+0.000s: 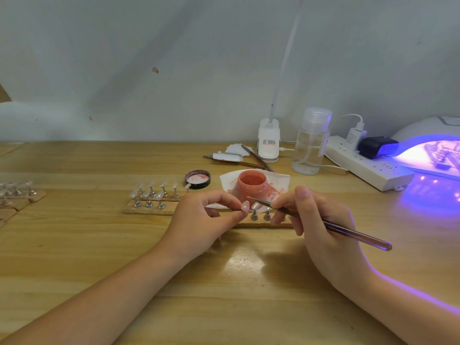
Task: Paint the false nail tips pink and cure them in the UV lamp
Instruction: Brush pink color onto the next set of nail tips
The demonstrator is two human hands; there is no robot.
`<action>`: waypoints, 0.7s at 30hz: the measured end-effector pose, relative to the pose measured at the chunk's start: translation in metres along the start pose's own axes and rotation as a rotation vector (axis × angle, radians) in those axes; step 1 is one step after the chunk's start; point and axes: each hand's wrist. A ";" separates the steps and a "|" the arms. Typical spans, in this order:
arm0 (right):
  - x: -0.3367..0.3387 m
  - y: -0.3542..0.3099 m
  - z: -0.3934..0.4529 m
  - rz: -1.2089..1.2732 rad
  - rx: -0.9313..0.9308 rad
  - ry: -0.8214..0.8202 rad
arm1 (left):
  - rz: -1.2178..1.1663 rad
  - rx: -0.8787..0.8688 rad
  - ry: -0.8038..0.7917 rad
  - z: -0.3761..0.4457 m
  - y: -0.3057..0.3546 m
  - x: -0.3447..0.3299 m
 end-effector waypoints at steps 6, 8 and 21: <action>0.001 -0.001 -0.003 0.057 0.025 -0.076 | 0.001 -0.009 0.000 -0.001 0.000 0.000; 0.001 -0.001 -0.004 0.092 0.018 -0.056 | -0.004 -0.016 -0.003 -0.001 0.000 0.000; 0.001 -0.001 -0.003 0.075 0.002 -0.054 | 0.002 -0.015 0.011 0.001 -0.003 0.000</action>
Point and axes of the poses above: each hand's wrist, its own z-axis towards the middle knuckle, its own x-axis out of the back of the hand, y = z × x, and after that the axes turned 8 degrees about -z, right-handed
